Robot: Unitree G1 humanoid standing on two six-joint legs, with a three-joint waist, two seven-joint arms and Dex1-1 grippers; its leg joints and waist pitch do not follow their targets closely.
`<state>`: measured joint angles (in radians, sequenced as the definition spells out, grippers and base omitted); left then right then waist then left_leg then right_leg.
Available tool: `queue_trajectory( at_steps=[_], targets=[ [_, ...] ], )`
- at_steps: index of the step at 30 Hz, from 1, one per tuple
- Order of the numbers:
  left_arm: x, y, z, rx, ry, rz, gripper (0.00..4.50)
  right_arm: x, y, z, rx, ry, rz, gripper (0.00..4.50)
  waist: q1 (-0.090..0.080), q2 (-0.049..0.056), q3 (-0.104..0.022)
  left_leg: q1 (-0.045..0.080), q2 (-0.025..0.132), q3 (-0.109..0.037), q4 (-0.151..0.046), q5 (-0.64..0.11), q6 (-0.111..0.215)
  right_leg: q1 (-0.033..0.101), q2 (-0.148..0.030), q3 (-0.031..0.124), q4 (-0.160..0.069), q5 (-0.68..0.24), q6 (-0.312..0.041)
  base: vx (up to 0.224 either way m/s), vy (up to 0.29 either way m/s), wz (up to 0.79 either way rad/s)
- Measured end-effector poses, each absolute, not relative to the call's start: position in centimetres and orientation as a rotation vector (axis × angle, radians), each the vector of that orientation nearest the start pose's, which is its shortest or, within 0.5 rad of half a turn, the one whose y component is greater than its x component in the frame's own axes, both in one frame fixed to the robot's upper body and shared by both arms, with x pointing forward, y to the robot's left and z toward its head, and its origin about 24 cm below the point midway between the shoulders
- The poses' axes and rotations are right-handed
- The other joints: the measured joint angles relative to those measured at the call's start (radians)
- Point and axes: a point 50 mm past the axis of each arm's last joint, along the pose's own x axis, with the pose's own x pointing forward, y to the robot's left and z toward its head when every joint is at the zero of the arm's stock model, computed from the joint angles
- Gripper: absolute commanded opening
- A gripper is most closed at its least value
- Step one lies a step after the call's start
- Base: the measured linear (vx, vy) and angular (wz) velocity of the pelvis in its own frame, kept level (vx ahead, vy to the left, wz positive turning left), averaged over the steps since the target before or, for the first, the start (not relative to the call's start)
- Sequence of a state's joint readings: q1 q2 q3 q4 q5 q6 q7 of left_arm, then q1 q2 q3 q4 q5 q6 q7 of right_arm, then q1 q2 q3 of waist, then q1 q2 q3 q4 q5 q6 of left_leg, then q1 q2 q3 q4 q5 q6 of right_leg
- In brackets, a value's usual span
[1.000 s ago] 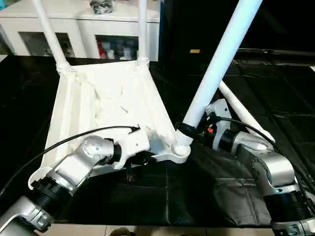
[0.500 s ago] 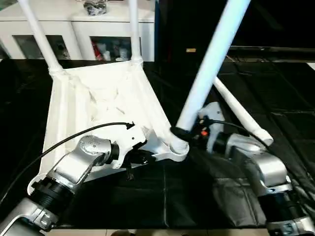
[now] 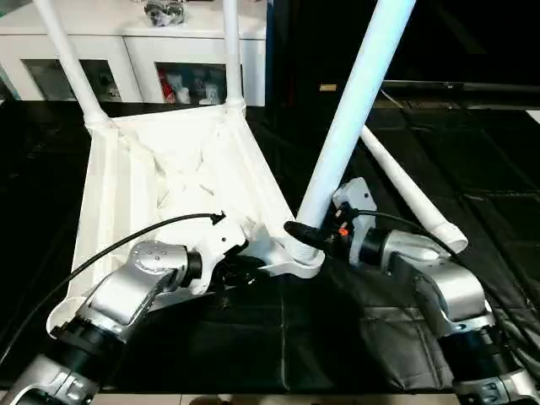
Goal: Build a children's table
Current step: Insert table leg to table base
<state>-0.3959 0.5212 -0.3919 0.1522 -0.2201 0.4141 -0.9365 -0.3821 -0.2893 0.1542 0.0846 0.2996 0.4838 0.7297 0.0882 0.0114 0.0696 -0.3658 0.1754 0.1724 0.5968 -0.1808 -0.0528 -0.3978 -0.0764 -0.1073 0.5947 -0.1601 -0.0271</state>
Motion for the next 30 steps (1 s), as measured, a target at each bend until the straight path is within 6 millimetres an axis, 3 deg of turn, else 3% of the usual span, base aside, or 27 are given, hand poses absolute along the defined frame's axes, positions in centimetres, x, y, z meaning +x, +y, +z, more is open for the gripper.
queue_trajectory(
  at_steps=[7,20,30],
  targets=[
    [28.2,13.7,5.2,0.286,0.538,-1.149,0.02,29.5,-11.9,8.2,-0.018,0.293,0.956,1.91,-0.001,-0.001,0.0,0.001,0.0,0.0,0.0,0.0,0.0,0.001,0.0,0.0,-0.001,0.0,0.0,0.0,0.0,0.0],
    [28.2,13.4,5.4,0.364,0.535,-1.181,0.0,29.7,-12.1,8.0,-0.037,0.336,0.968,1.91,-0.002,-0.01,-0.007,0.001,0.0,0.0,0.0,0.0,0.0,0.001,0.0,0.0,-0.002,-0.001,0.002,0.0,0.0,0.0],
    [28.4,13.4,5.6,0.385,0.541,-1.186,0.0,30.9,-12.8,7.0,0.159,0.374,0.954,1.91,-0.005,-0.011,-0.007,0.003,0.0,0.0,0.0,0.0,0.0,0.003,0.0,0.0,-0.002,-0.001,0.002,0.0,0.0,0.0]
  ],
)
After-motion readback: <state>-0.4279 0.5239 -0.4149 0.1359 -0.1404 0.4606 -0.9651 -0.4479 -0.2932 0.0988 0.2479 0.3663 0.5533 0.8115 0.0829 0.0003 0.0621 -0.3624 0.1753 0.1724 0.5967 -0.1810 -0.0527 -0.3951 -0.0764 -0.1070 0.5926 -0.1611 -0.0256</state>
